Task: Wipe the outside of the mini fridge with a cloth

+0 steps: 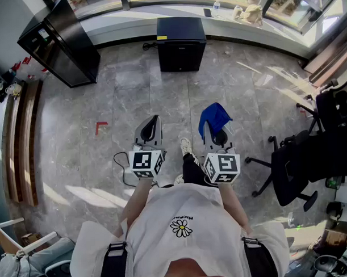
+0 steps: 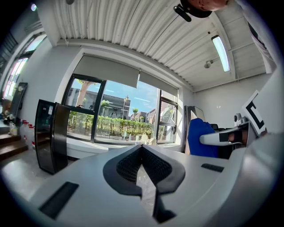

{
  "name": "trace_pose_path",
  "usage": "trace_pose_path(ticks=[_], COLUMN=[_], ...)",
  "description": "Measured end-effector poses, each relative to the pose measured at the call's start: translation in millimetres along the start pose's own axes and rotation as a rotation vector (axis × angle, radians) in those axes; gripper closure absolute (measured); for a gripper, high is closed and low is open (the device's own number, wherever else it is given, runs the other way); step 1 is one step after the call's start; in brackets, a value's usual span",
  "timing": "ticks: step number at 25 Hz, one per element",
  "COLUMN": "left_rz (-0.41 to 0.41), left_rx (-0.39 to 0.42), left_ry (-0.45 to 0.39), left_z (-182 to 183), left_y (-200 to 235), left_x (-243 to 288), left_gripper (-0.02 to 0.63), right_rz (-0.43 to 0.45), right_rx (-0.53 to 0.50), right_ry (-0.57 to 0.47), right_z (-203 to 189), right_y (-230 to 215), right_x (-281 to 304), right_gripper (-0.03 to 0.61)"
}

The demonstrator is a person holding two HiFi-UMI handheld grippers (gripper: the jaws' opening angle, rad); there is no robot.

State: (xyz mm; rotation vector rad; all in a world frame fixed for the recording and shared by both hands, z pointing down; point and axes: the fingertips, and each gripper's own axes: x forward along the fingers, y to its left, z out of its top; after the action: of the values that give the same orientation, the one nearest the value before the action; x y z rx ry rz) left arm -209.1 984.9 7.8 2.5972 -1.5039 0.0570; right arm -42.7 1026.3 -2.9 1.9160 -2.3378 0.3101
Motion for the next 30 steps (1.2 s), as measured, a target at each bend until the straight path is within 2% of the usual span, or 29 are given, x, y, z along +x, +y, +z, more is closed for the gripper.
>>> trace_pose_path(ticks=[4, 9, 16, 21, 24, 30], left_rz=[-0.002, 0.02, 0.026, 0.047, 0.035, -0.003], left_rx=[-0.014, 0.015, 0.037, 0.004, -0.024, 0.006], left_ry=[0.023, -0.001, -0.045, -0.025, -0.026, -0.043], left_z=[-7, 23, 64, 60, 61, 93], left_y=[17, 50, 101, 145, 179, 241], left_x=[65, 174, 295, 368, 430, 558], left_gripper=[0.609, 0.609, 0.609, 0.609, 0.609, 0.609], right_rz=[0.004, 0.029, 0.108, 0.139, 0.14, 0.091], right_rx=[0.024, 0.047, 0.026, -0.005, -0.003, 0.017], right_ry=[0.025, 0.026, 0.02, 0.027, 0.023, 0.005], right_z=[-3, 20, 59, 75, 85, 125], right_y=[-33, -73, -96, -108, -117, -147], right_x=[64, 168, 296, 378, 446, 578], right_gripper=[0.506, 0.506, 0.506, 0.506, 0.506, 0.506])
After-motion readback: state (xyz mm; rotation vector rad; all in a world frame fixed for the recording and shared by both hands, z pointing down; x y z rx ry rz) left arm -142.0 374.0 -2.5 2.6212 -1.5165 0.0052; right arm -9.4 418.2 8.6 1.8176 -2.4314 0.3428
